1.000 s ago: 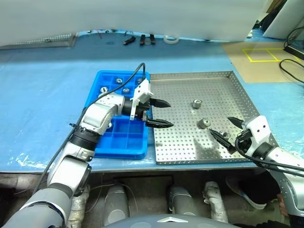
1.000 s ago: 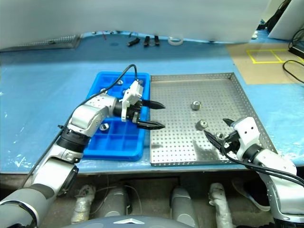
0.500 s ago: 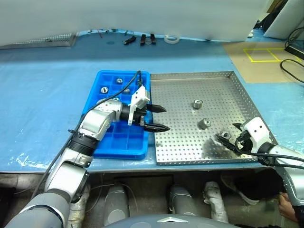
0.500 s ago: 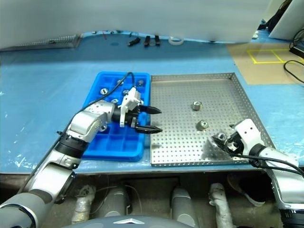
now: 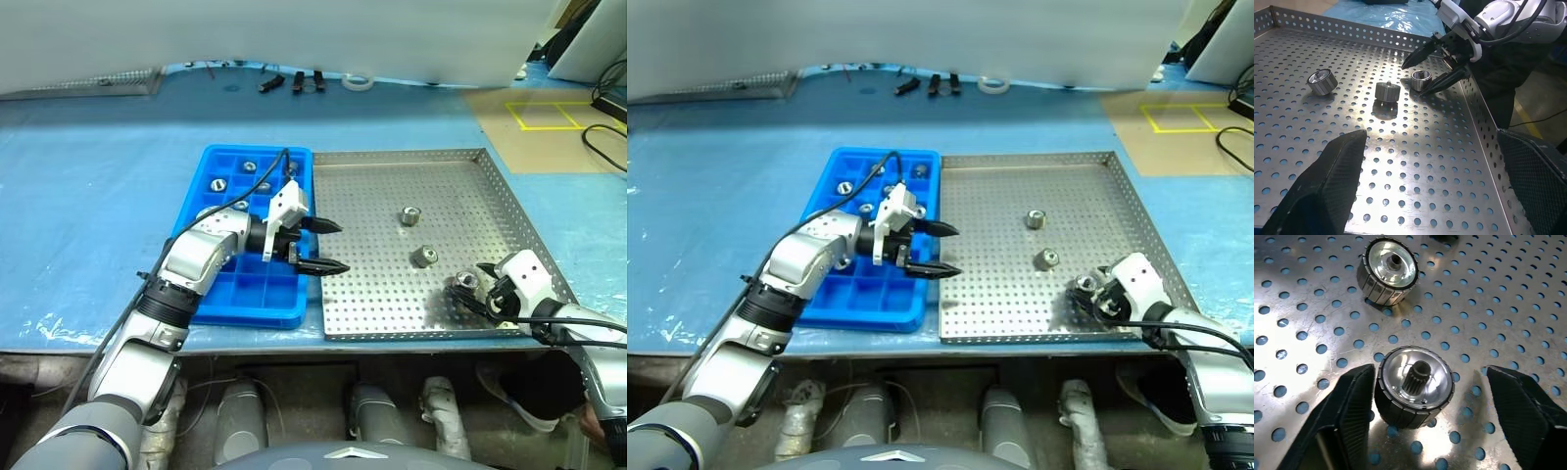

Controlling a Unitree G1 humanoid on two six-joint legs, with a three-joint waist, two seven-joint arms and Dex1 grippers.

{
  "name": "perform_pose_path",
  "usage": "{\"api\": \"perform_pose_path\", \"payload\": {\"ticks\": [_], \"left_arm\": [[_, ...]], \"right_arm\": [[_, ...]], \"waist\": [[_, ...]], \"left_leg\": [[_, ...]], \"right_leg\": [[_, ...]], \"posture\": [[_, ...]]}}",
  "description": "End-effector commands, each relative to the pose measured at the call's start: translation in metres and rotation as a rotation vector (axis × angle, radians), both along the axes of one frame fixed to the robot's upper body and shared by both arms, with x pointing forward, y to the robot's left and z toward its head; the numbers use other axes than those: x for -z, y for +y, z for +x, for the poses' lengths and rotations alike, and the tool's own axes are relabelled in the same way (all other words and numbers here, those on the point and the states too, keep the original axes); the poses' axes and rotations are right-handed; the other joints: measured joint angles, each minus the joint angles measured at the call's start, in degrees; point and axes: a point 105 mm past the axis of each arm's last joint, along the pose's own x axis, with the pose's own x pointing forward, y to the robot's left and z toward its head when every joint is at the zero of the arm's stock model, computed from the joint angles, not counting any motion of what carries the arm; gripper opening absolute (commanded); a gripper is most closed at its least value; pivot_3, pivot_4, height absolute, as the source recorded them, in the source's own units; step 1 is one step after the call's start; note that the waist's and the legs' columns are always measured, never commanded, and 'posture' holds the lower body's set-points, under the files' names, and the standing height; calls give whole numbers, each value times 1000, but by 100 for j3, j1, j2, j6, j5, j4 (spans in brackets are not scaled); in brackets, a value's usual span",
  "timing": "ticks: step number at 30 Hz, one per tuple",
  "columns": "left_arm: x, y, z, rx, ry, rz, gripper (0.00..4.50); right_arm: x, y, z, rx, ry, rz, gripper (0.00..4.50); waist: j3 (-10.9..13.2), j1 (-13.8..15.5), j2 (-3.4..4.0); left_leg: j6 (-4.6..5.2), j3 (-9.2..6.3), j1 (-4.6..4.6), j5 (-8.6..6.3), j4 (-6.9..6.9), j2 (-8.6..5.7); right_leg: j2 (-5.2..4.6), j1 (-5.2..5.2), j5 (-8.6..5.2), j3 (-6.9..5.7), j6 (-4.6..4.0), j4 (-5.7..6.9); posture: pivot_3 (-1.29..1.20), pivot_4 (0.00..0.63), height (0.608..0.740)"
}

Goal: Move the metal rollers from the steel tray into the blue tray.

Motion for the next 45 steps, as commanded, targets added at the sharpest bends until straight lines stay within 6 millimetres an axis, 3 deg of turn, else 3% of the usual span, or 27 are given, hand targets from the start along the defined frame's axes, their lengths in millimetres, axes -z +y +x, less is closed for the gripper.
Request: {"api": "perform_pose_path", "payload": {"ticks": [1, 4, 10, 15, 19, 22, 24, 28, 36, 41, 45], "left_arm": [[-13, -3, -3, 24, -42, -19, 4500], [-13, -3, -3, 24, -41, -20, 4500], [-15, -3, -1, 18, -46, -20, 4500], [-16, 4, 1, 0, -58, -16, 4500], [-22, 19, 8, -56, -95, -9, 4500], [-25, 29, 10, -87, -109, -5, 4500], [-28, 43, 11, -150, -120, -3, 4500], [-30, 60, 10, -250, -133, -6, 4500], [-32, 96, -4, -476, -141, -16, 4500], [-27, 113, -14, -583, -132, -6, 4500], [-23, 122, -19, -642, -126, -4, 4500]], "right_arm": [[-2, 1, 0, -10, -5, -2, 2577], [-2, 2, 1, -14, -9, -2, 1732], [-10, 5, 5, -27, -44, 14, 1731], [-29, 21, 11, -69, -109, 78, 1731], [-60, 49, 17, -154, -173, 186, 1731], [-72, 66, 21, -222, -185, 193, 1731], [-87, 95, 29, -329, -213, 226, 1731], [-102, 133, 42, -468, -238, 262, 1731], [-103, 193, 66, -715, -212, 287, 1731], [-92, 217, 65, -859, -232, 189, 1731], [-96, 241, 66, -919, -231, 258, 1731]], "waist": [[0, 7, 0], [0, 18, 0], [0, 31, 0], [0, 28, 1], [0, 21, 4], [-1, 54, 4], [-1, 52, 4], [0, 78, 7], [0, 405, 6], [0, 691, 6], [0, 820, 6]], "left_leg": [[0, 0, 3, 0, 1, 0], [1, 0, 3, 1, 1, 0], [1, 1, 3, 1, 0, 1], [1, 2, 3, 1, -1, 2], [0, 3, 3, 2, -2, 7], [-1, 3, 2, 2, -4, 10], [-1, 3, 1, 3, -4, 10], [-10, 1, 0, 7, -14, 14], [-32, -10, -42, 20, -14, 17], [-33, -22, -66, 20, -11, 19], [-35, -25, -67, 20, -8, 20]], "right_leg": [[0, 3, 0, 0, 0, 1], [-2, 4, 0, 0, 0, 1], [-1, 3, 0, 0, 0, 0], [-1, 1, 0, 1, 0, 0], [0, -2, 0, 1, 0, 2], [1, -4, 0, 1, 0, 3], [1, -4, 0, -1, 0, 2], [2, -12, -1, -5, -2, 5], [2, -44, -4, -26, -7, 9], [1, -58, -4, -43, -8, 14], [1, -60, -4, -46, -8, 18]], "posture": [[-219, 150, 740], [-219, 150, 740], [-216, 150, 740], [-205, 150, 740], [-173, 150, 740], [-120, 150, 740], [-77, 150, 740], [18, 150, 740], [252, 150, 740], [343, 150, 740], [380, 150, 740]]}}
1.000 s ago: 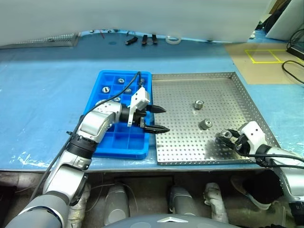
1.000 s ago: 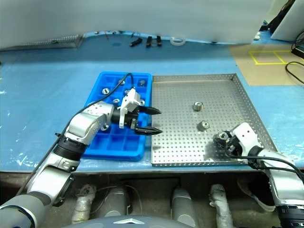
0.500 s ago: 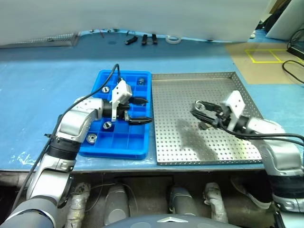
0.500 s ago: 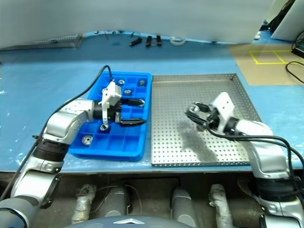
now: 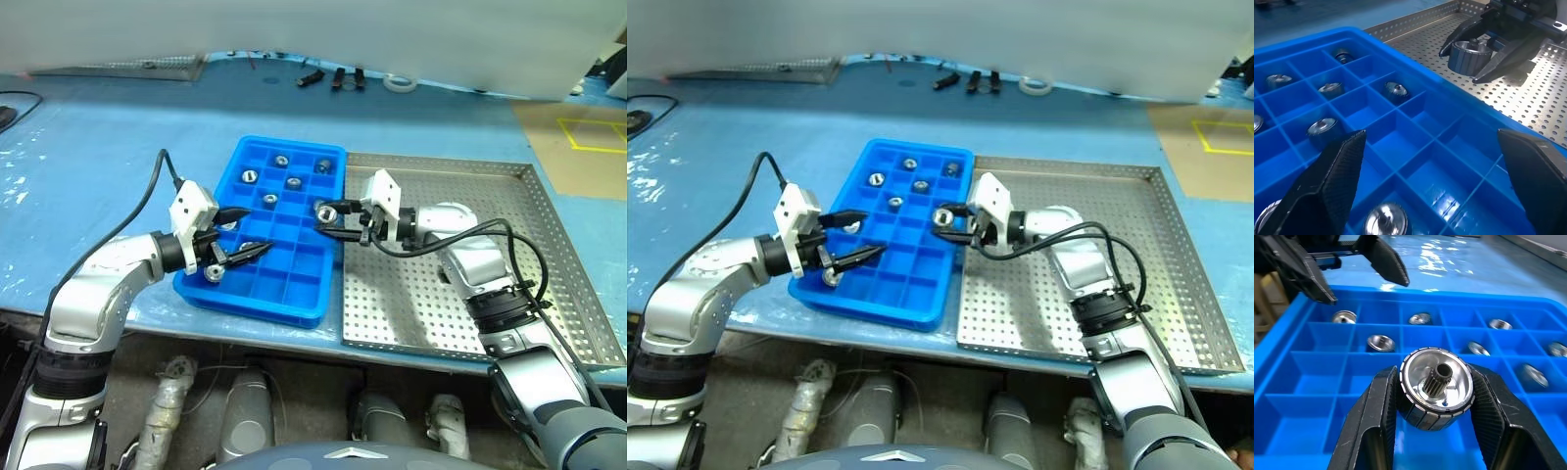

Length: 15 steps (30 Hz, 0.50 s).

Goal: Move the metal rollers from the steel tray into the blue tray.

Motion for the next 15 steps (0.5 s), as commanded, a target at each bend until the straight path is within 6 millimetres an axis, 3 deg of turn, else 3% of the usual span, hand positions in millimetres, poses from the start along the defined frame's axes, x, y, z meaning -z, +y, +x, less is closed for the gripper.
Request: {"api": "perform_pose_path", "payload": {"ticks": [1, 5, 15], "left_arm": [[-14, 3, -6, -24, -54, -2, 4500], [-14, 4, -9, -33, -47, -4, 4500], [-13, -4, -7, -17, -35, -14, 4500]], "right_arm": [[-16, 17, 4, -53, -60, 38, 1731], [-18, 27, 18, -18, -72, 68, 1731], [2, 34, 29, 45, -79, 48, 1731]], "waist": [[0, 55, 0], [0, 109, -1], [0, 189, -2]], "left_leg": [[-1, 0, -2, 0, 3, 0], [-10, 0, -14, 8, 10, 1], [-30, 0, -29, 25, 12, 6]], "right_leg": [[0, -5, 0, 1, 0, 7], [-1, -35, -2, 5, -4, 47], [4, -62, -5, 8, -8, 74]], "posture": [[384, 150, 740], [390, 150, 740], [349, 150, 740]]}}
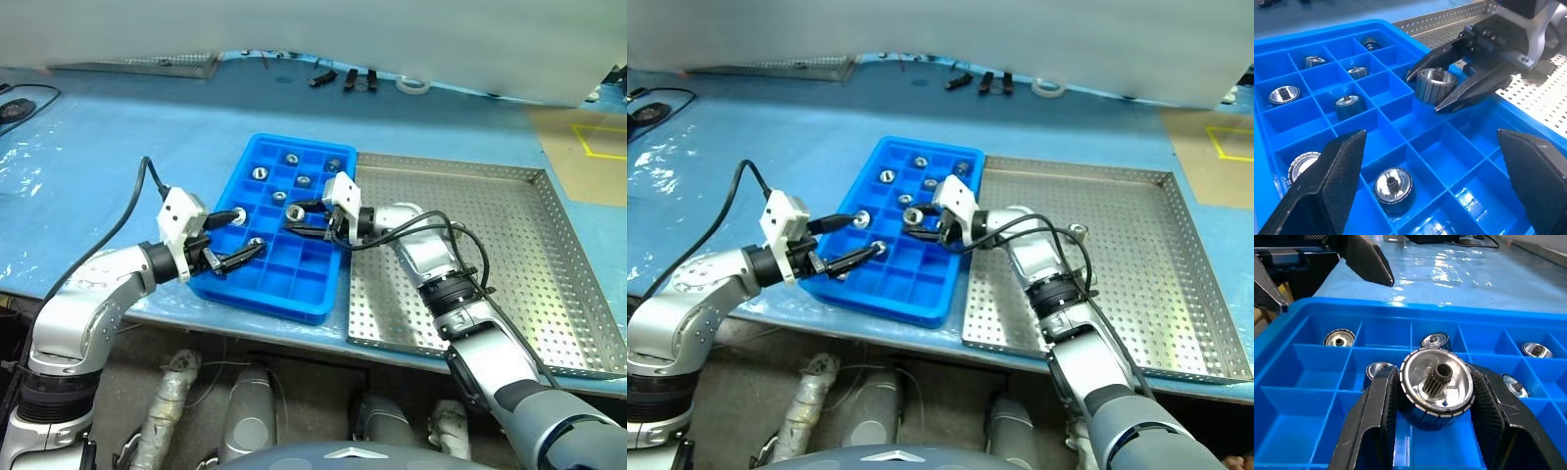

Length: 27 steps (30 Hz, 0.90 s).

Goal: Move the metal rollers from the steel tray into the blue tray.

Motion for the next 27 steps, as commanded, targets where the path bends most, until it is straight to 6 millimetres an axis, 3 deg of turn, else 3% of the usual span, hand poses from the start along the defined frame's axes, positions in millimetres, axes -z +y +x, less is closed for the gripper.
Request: {"api": "perform_pose_path", "payload": {"ticks": [1, 8, 13, 16, 21, 27], "left_arm": [[-10, -4, 0, 25, -35, 5, 4500], [-9, -11, 1, 59, -27, 4, 4500], [-10, -17, 6, 104, -19, 0, 4500], [-11, -24, 13, 145, -19, -4, 4500], [-12, -47, 24, 259, -21, -14, 4500], [-10, -73, 36, 389, -26, -22, 4500]], "right_arm": [[-9, 2, 7, 41, -67, 15, 2081], [-8, 1, 14, 115, -88, 26, 4370], [-26, -10, 13, 131, -120, 64, 4370], [-42, -27, 11, 158, -142, 85, 4370], [-55, -72, -1, 257, -183, 60, 4370], [-47, -137, -21, 474, -141, 24, 4370]], "waist": [[0, -2, 0], [0, -18, 0], [0, -64, 0], [0, -84, -1], [-2, -185, -3], [-2, -435, -4]], "left_leg": [[0, 0, 0, 0, 0, 0], [-2, 0, -1, 1, 1, 0], [-3, 0, -2, 2, 3, 0], [-4, 0, -2, 3, 7, -1], [-4, 3, 0, 3, 11, -5], [-4, 5, 8, 4, 9, -4]], "right_leg": [[0, 0, 0, 0, 0, 1], [2, -1, 1, 1, 1, 2], [2, -1, 1, 1, 2, 3], [2, 0, 9, 2, 16, 4], [3, 4, 16, 7, 28, 4], [6, 7, 19, 13, 32, 4]], "posture": [[343, 150, 740], [303, 150, 740], [249, 150, 740], [183, 150, 740], [45, 150, 740], [-77, 150, 740]]}}
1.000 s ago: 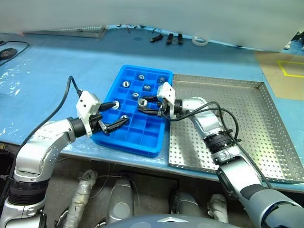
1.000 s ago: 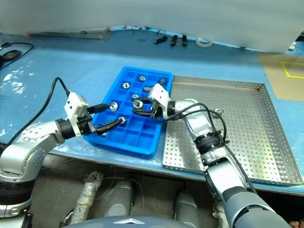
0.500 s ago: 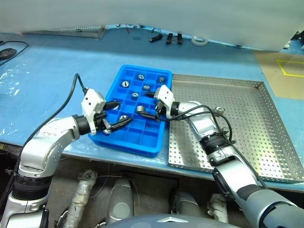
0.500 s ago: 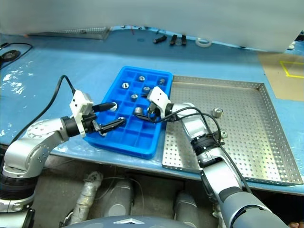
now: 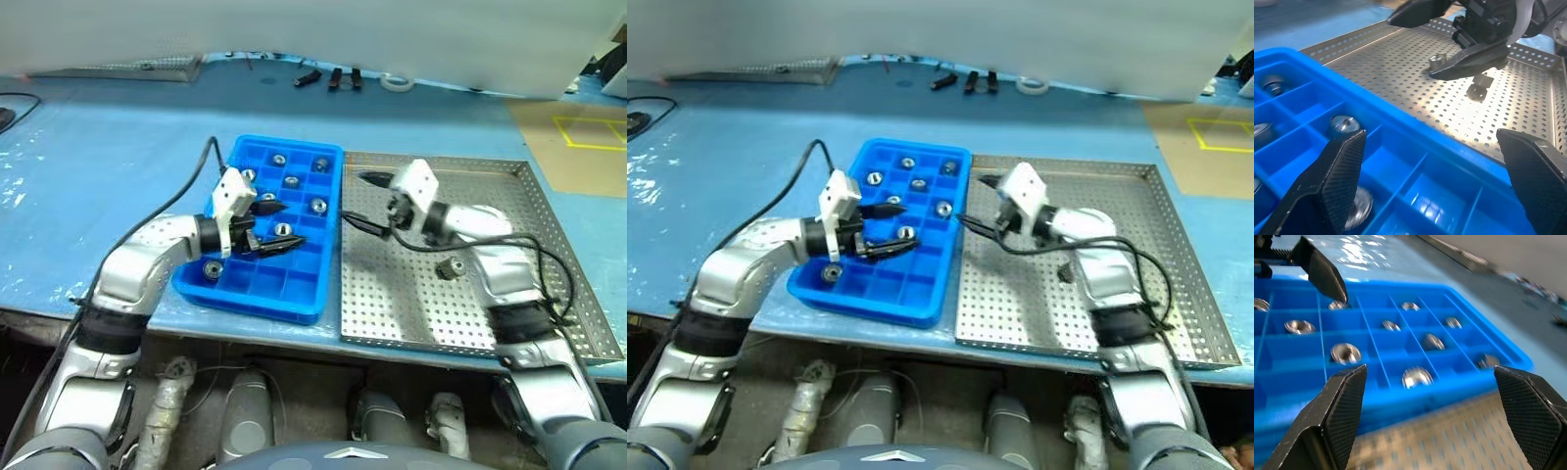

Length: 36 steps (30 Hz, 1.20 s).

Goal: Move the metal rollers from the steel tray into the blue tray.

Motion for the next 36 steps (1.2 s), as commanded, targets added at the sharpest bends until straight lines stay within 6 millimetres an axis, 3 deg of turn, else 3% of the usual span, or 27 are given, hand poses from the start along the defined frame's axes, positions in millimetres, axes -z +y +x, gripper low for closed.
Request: {"api": "perform_pose_path", "payload": {"ticks": [1, 6, 10, 25, 30, 33, 36], "left_arm": [[-7, -14, 4, 80, -49, -2, 4500], [-7, -30, 9, 154, -57, -8, 4500], [-6, -35, 11, 184, -59, -5, 4500], [-3, -30, 8, 177, -55, 4, 4500], [-3, -28, 6, 172, -53, 8, 4500], [-3, -27, 6, 168, -51, 10, 4500], [-4, -27, 5, 167, -51, 12, 4500]], "right_arm": [[-14, -30, -10, 117, -38, 28, 4440], [-1, -56, -21, 236, -5, 4, 4440], [26, -75, -22, 345, 43, -74, 4440], [77, -95, -23, 405, 231, -50, 4440], [85, -95, -23, 409, 258, -45, 4440], [88, -99, -21, 430, 262, -46, 3893], [85, -95, -21, 410, 258, -31, 2950]], "waist": [[0, -94, 0], [0, -387, 0], [0, -506, 1], [0, -527, 1], [0, -526, 1], [0, -526, 1], [0, -526, 1]], "left_leg": [[0, 1, 2, 0, -1, -1], [3, 6, 18, -1, 0, -1], [4, 8, 25, 0, -1, -1], [46, 15, 68, -9, 0, -3], [48, 16, 68, -9, -3, -2], [48, 16, 68, -9, -3, -2], [48, 16, 71, -9, -2, -2]], "right_leg": [[0, 0, 0, 1, 0, 0], [1, 6, 1, 15, 0, 0], [1, 13, -1, 16, -3, -2], [-7, 74, -17, 11, -31, -16], [-7, 74, -17, 11, -31, -19], [-7, 74, -17, 11, -31, -20], [-8, 76, -17, 11, -31, -20]], "posture": [[-112, 150, 740], [-167, 150, 740], [-189, 150, 740], [-154, 150, 740], [-145, 150, 740], [-142, 150, 740], [-140, 150, 740]]}}
